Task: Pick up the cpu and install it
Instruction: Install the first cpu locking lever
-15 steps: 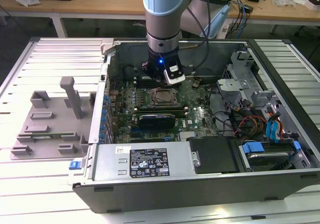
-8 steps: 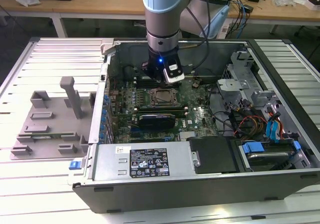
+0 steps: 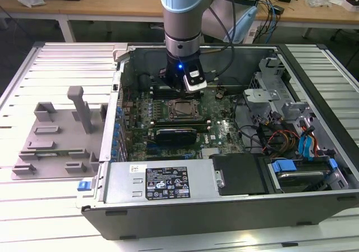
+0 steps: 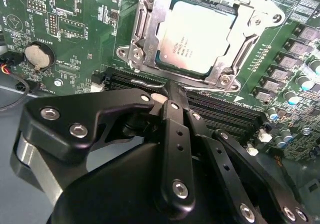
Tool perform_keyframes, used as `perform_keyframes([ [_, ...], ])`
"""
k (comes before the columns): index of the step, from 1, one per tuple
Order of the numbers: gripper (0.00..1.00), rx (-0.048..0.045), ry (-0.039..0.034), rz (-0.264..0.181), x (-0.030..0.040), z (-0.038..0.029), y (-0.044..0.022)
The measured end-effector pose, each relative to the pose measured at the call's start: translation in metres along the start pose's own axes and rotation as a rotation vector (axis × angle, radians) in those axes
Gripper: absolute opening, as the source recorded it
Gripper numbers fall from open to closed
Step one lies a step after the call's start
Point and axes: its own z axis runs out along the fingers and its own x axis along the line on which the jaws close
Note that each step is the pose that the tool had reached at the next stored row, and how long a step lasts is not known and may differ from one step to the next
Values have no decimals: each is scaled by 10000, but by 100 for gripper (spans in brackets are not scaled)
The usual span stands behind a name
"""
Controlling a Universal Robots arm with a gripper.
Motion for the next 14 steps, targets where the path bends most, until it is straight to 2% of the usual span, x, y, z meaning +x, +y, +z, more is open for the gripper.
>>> perform_keyframes([
  [2, 11, -6, -20, -3, 5, 1, -2],
  [3, 11, -20, -74, -12, 12, 0, -5],
  [4, 11, -44, -174, -26, 16, 0, -7],
  [5, 11, -82, -305, -47, 20, 2, -9],
  [6, 11, -99, -356, -55, 20, 2, -9],
  [8, 11, -127, -351, -54, 20, 2, -10],
  [10, 11, -281, -315, -35, 20, 1, -13],
  [12, 11, -321, -310, -32, 21, 2, -13],
  [13, 11, -330, -314, -33, 22, 2, -16],
  [14, 11, -351, -373, -42, 25, 5, -27],
])
